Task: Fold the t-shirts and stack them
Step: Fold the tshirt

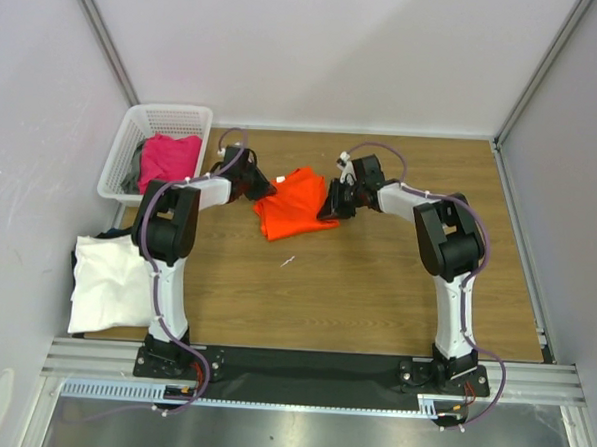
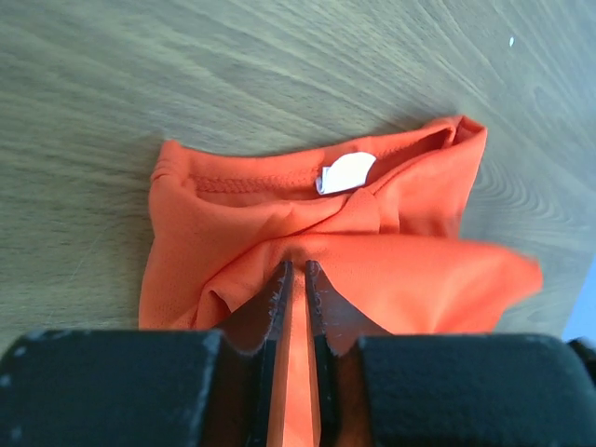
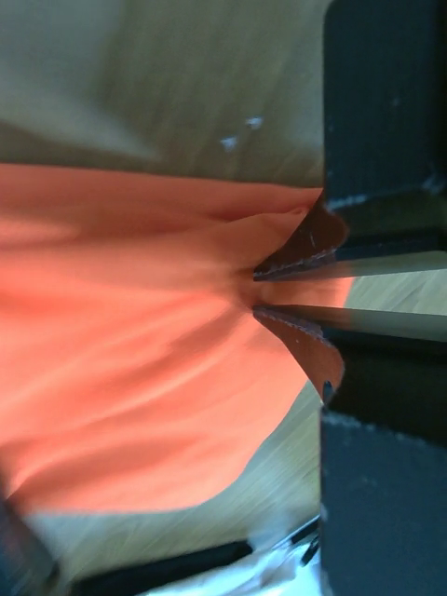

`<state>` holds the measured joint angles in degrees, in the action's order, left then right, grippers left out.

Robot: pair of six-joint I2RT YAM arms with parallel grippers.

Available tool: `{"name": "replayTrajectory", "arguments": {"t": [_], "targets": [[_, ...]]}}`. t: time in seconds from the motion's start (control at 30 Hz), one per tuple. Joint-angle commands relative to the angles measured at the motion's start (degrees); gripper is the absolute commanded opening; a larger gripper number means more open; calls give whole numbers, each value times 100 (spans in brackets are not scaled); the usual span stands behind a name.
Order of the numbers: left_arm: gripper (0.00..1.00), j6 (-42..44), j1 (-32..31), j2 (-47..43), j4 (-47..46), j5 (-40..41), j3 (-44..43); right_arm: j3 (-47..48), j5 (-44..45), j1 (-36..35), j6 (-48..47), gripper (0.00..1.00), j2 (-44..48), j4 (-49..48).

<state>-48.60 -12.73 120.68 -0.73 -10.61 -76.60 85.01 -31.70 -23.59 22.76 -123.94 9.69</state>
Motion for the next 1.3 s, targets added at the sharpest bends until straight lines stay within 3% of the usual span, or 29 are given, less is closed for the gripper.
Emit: {"name": "replayTrajectory", "arguments": {"t": [0.0,0.13,0.3,0.43,0.53,0.63,0.8,1.0,1.27], "targets": [[15,-396,95,113,29,130,75,-335,147,-93,-290,22,317,33],[15,-230,113,70,-225,-212,162,-556,112,-93,-352,21,449,32],[18,780,96,-790,-762,-1064,400,-276,-29,-84,-185,21,774,155],[27,1825,-1,-1862,9,-874,575,138,32,-75,122,25,1152,147],[37,2099,-107,-2601,537,-688,865,532,94,39,272,29,1153,252],[46,2048,-299,-3146,845,-530,1304,927,251,179,54,36,942,488],[64,1846,-792,-3402,1628,480,1665,1289,551,382,-527,50,503,1209],[68,1371,-845,-3244,2094,893,1920,1272,525,408,-791,59,230,1491],[67,1265,-959,-2885,1683,1017,2228,833,420,303,-817,60,142,1421]]}}
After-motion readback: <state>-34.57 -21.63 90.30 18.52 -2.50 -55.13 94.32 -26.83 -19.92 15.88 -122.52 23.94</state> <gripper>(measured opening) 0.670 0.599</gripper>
